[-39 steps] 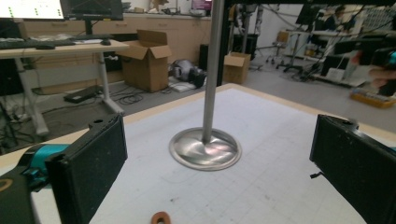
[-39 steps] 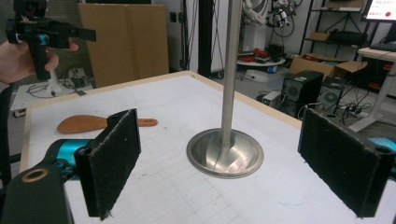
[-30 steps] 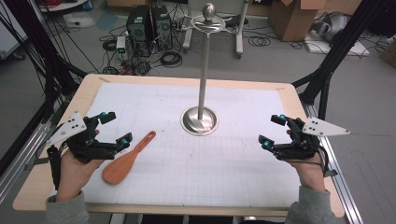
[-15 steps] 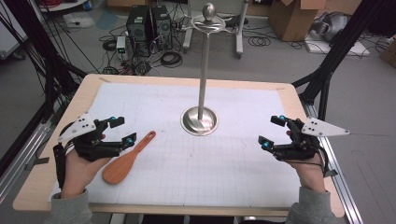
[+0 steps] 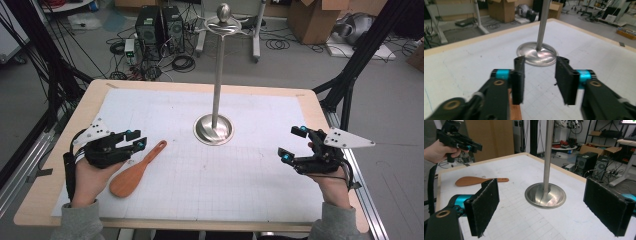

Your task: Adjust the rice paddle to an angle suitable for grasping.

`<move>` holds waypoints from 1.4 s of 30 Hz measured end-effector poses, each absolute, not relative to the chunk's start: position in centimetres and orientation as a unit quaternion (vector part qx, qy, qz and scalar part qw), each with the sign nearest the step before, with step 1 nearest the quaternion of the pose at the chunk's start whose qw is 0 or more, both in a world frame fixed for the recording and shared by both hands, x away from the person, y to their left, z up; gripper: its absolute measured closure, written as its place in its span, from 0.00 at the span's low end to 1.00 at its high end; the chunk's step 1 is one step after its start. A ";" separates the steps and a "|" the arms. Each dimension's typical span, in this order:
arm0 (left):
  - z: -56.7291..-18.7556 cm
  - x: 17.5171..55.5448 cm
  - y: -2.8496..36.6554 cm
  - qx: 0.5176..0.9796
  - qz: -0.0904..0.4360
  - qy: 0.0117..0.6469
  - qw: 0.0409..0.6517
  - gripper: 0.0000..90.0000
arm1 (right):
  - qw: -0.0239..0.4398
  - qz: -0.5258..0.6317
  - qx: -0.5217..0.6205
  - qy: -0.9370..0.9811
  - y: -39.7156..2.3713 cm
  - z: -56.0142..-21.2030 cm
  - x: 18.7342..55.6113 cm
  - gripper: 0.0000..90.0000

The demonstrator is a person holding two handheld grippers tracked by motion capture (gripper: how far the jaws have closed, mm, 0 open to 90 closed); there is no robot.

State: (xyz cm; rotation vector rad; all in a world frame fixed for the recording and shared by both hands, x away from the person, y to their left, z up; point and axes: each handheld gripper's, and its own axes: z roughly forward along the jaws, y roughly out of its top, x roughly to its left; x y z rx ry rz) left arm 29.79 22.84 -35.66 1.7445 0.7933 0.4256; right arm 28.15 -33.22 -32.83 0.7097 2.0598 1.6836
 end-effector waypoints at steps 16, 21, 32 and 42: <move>-38.3 31.6 22.7 0.768 0.170 0.354 0.506 1.00 | 0.191 0.593 0.251 0.741 -33.4 -33.0 27.7 0.14; -39.4 32.4 22.4 0.779 0.169 0.363 0.482 1.00 | 0.191 0.590 0.252 0.743 -33.5 -33.1 27.6 0.14; -41.1 33.4 22.6 0.790 0.159 0.375 0.459 0.99 | 0.194 0.589 0.249 0.744 -33.6 -33.1 27.4 0.14; -42.4 34.4 22.5 0.804 0.146 0.391 0.423 1.00 | 0.193 0.585 0.246 0.748 -33.6 -33.3 27.3 0.14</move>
